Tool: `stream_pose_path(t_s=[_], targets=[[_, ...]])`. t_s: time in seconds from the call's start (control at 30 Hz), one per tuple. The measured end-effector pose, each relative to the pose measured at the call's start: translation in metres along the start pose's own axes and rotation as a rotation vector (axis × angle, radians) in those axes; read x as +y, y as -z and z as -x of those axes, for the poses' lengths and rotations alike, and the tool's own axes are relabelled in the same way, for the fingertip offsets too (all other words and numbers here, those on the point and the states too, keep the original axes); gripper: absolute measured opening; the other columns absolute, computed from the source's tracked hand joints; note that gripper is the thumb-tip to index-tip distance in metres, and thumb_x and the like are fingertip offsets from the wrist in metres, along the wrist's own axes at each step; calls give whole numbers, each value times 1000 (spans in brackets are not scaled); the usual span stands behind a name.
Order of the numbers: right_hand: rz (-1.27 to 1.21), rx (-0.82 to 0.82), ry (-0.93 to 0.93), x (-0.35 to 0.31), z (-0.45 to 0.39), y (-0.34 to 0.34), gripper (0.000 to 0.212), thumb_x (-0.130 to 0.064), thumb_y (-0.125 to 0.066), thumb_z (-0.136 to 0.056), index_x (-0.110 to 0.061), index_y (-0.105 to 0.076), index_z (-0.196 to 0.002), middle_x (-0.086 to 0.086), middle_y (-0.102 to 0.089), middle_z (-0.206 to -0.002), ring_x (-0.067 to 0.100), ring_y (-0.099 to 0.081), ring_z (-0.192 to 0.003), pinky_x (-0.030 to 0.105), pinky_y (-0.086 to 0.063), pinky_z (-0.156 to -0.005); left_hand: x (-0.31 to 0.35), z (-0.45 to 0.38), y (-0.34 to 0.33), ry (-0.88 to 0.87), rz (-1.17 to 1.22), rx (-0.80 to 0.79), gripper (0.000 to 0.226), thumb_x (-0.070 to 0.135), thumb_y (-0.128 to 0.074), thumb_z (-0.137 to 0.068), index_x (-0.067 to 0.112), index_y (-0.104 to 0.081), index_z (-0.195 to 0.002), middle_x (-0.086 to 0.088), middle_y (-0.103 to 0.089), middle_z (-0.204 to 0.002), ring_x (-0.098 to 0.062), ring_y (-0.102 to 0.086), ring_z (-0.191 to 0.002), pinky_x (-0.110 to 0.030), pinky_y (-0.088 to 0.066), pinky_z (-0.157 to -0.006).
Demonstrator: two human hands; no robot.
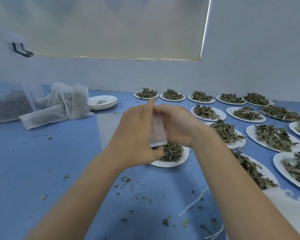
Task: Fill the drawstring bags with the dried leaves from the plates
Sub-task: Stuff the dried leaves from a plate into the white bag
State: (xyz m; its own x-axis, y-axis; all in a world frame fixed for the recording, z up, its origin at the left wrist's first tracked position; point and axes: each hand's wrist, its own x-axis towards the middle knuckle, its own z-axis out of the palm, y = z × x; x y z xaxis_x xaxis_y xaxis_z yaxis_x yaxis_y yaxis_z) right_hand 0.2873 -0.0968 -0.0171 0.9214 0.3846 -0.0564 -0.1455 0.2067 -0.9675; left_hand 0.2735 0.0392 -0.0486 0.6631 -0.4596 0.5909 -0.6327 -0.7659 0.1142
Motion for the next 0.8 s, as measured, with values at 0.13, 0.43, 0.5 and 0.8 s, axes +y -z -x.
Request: stream_pose_path(t_s=[0.13, 0.43, 0.5, 0.8], targets=[[-72, -208, -34, 2, -7, 1, 39, -29, -43, -87, -3, -59, -111, 13, -61, -105, 24, -60, -92, 35, -50, -82, -9, -4, -13, 35, -175, 81, 73, 14, -73, -60, -14, -47, -123, -23, -58, -99, -39, -56, -88, -42, -43, -77], [632, 477, 151, 10, -20, 53, 28, -31, -54, -93, -12, -72, -85, 4, -73, -83, 12, -63, -68, 29, -54, -71, -43, -6, -37, 157, -193, 106, 51, -1, -80, -43, -1, -62, -92, -15, -63, -78, -35, -59, -66, -34, -42, -59], [892, 538, 64, 20, -22, 69, 28, -38, -56, -91, -14, -70, -90, -1, -70, -85, 10, -58, -72, 32, -50, -72, -49, -6, -44, 175, -164, 51, 49, 4, -78, -51, 1, -61, -98, -14, -63, -86, -36, -59, -75, -37, -41, -67], [1288, 351, -113, 49, -35, 80, 38, -48, -67, -80, -27, -67, -111, -2, -62, -104, 13, -55, -98, 22, -35, -73, -62, -19, -67, 225, -79, -91, 54, 20, -67, -70, 14, -48, -120, -5, -54, -107, -28, -49, -99, -32, -27, -80]])
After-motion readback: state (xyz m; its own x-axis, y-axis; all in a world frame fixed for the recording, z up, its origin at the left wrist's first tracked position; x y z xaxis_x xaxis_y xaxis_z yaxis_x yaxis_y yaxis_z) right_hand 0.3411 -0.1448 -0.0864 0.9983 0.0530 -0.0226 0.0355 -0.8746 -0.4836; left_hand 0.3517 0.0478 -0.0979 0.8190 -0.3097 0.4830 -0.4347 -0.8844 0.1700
